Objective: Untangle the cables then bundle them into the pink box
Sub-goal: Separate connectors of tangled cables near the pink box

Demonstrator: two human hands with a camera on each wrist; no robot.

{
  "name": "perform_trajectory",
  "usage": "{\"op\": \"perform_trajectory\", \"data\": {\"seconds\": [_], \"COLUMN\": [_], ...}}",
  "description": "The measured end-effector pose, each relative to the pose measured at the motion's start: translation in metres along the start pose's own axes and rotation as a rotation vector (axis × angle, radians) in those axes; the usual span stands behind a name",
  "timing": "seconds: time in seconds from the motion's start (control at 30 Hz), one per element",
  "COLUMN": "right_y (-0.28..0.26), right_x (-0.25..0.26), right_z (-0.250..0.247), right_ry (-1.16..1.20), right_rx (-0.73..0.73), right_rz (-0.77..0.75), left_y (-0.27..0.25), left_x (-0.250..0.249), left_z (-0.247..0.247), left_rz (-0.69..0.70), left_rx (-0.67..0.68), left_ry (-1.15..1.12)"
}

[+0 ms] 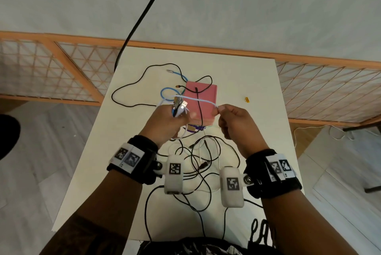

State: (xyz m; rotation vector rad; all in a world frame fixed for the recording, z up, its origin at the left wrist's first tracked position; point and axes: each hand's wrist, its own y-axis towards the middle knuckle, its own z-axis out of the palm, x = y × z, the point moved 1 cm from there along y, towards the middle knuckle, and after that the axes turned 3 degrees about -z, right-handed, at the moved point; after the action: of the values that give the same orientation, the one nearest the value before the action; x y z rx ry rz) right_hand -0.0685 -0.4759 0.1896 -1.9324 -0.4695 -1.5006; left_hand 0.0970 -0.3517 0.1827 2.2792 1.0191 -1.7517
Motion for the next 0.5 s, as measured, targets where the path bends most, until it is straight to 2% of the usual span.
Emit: {"op": "perform_trajectory", "data": {"seconds": [0.07,0.2,0.27,0.37,0.43,0.5], "right_y": [0.008,0.022,0.031,0.042,0.049,0.056], "right_x": [0.009,0.033,0.041,0.048,0.048,0.046], "right_z": [0.007,0.026,0.031,0.031,0.029,0.026], "right_ry": [-0.024,-0.124,-0.200,-0.359,-0.242,-0.117], "right_rx": [0.020,0.209,0.210,0.251,0.354,0.414], "right_rz": [0.009,-0.101,-0.131,-0.023,0.100,0.149], "left_y": [0.000,-0.003,-0.004,-0.001,-0.003,-0.004], "left_x": [0.002,-0.004,-0.007,-0.004,-0.005,-0.006], "left_z": [0.005,0.017,0.020,0.018,0.015,0.014], "left_rz": [0.051,0.140,0.151,0.206,0.238,0.258], "left_rx": [-0.020,0.015,-0.014,-0.076,-0.066,-0.067], "left_ry": [0.074,0.158,0.195,0.245,0.244,0.224]}}
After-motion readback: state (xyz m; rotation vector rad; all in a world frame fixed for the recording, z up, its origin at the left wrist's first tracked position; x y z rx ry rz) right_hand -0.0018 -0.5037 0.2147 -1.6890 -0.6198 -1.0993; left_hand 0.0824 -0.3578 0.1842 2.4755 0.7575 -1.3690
